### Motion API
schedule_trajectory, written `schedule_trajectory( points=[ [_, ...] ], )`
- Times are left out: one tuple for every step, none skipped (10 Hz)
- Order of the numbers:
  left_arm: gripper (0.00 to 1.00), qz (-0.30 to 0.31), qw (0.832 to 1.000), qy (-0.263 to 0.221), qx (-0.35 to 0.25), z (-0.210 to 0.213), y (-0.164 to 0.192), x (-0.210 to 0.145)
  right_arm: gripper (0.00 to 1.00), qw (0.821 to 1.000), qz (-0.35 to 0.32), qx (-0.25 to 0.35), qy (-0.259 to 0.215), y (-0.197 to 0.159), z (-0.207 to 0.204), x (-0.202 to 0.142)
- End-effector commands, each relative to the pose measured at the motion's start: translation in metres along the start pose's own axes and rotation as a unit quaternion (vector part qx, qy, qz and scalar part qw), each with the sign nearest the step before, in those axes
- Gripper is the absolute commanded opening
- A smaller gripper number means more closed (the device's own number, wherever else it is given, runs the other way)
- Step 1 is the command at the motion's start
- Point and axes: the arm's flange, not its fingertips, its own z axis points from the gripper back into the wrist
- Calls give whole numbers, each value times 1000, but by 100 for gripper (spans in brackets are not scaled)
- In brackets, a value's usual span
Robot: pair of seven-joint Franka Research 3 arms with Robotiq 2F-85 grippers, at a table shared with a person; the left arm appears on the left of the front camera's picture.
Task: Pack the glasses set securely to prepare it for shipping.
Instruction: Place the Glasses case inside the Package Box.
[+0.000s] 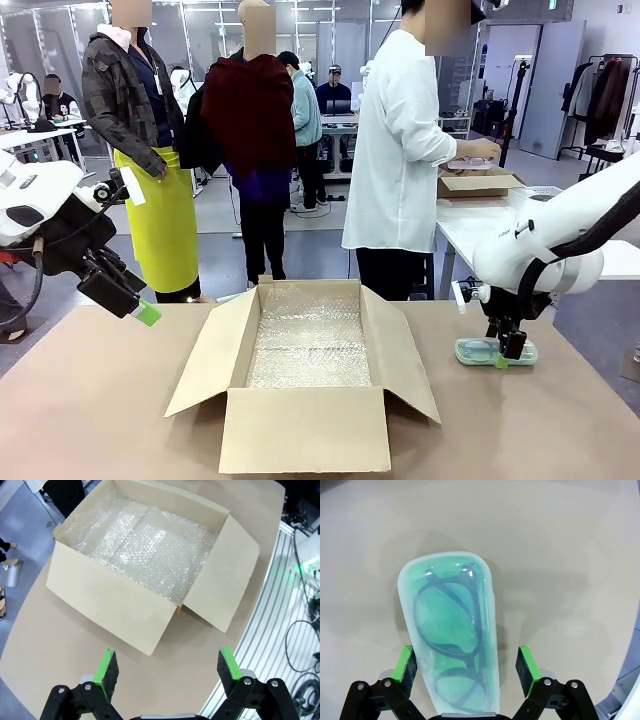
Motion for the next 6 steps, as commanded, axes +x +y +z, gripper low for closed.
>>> schedule_trajectory(
  points=[
    [100, -1, 1000, -8, -3, 1, 1, 1, 97, 1000, 10, 20, -15, -8, 0, -3],
    [100, -1, 1000, -8, -3, 1, 1, 1, 90, 1000, 7, 22, -15, -9, -1, -4],
    [100, -1, 1000, -8, -3, 1, 1, 1, 78, 1000, 5, 23, -12, -8, 1, -5],
    [100, -1, 1000, -8, -3, 1, 1, 1, 71, 1000, 5, 24, -8, -7, 3, -5],
    [100, -1, 1000, -8, -3, 1, 1, 1, 59, 1000, 5, 24, -6, -7, 5, -4],
    [100, -1, 1000, -8, -3, 1, 1, 1, 52, 1000, 3, 23, -5, -7, 9, -3]
  ],
)
